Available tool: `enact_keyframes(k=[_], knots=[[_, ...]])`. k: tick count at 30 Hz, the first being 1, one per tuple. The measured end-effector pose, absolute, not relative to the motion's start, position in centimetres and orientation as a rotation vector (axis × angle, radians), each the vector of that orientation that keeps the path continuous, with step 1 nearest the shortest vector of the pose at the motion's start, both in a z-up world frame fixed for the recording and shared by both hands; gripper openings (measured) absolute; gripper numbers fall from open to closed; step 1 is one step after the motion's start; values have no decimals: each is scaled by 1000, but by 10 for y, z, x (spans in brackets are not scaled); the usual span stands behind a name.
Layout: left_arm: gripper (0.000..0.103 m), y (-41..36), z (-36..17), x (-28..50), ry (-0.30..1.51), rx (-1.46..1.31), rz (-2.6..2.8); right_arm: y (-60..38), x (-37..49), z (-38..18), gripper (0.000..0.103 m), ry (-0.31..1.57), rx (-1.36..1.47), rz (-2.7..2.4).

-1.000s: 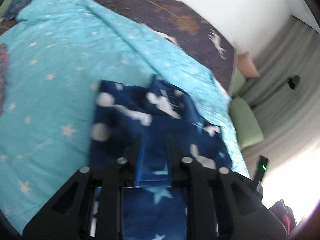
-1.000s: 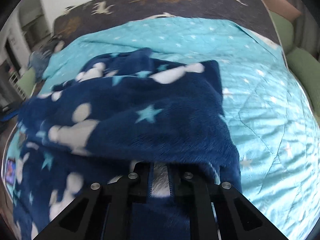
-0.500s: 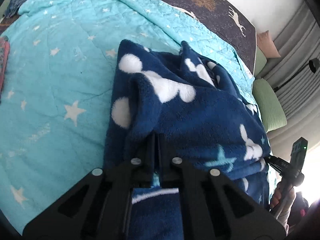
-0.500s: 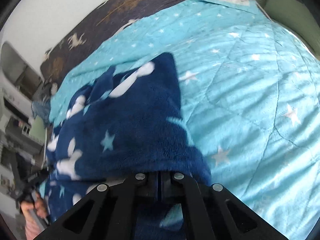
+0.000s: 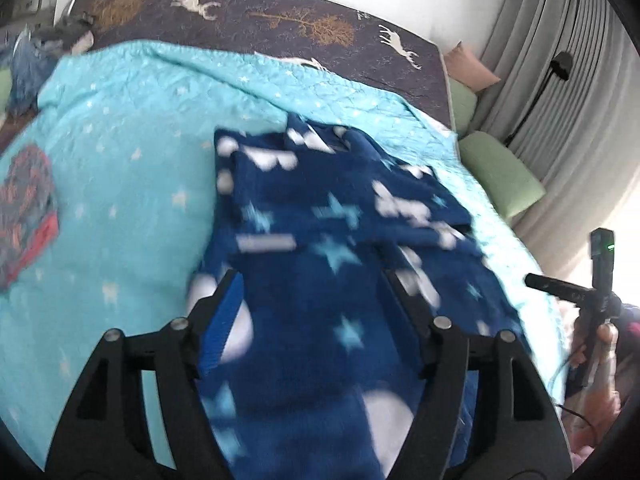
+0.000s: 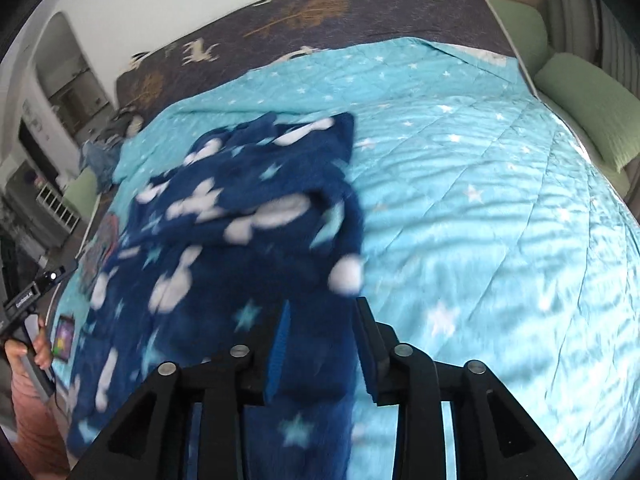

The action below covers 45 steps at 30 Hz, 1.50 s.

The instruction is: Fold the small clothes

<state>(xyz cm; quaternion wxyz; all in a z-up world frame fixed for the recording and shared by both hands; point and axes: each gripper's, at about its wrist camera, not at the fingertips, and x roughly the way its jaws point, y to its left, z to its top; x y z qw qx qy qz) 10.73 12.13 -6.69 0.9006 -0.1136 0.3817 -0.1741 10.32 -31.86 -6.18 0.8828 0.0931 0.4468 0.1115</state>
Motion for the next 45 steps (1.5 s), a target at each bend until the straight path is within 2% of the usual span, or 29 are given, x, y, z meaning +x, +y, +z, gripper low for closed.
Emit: enact_keyframes(k=[6, 9, 14, 22, 31, 32, 35, 36, 37, 39, 40, 45], knots=[[71, 90, -76, 31, 861, -154, -499, -252, 45, -61, 41, 978, 59, 553], [71, 78, -77, -3, 878, -187, -642, -211, 7, -63, 48, 993, -53, 746], [71, 56, -83, -48, 897, -74, -720, -161, -50, -78, 49, 1004, -299, 874], [71, 43, -89, -81, 890, -19, -745, -168, -77, -86, 49, 1005, -294, 840], [71, 25, -100, -117, 866, 129, -696, -172, -98, -91, 49, 913, -349, 707], [69, 22, -102, -117, 859, 153, -680, -169, -97, -93, 49, 896, -364, 691], [54, 12, -109, -111, 849, 197, -628, -158, -92, -97, 48, 863, -363, 709], [48, 10, -111, -107, 849, 194, -620, -156, -90, -98, 44, 861, -354, 713], [39, 9, -113, -103, 850, 178, -625, -155, -86, -99, 29, 854, -324, 712], [32, 10, -113, -99, 853, 145, -612, -157, -77, -99, 10, 862, -233, 724], [25, 11, -113, -98, 853, 128, -605, -162, -71, -98, 10, 872, -154, 740], [20, 38, -99, -93, 842, -91, -604, -180, -63, -91, 9, 882, 62, 801]])
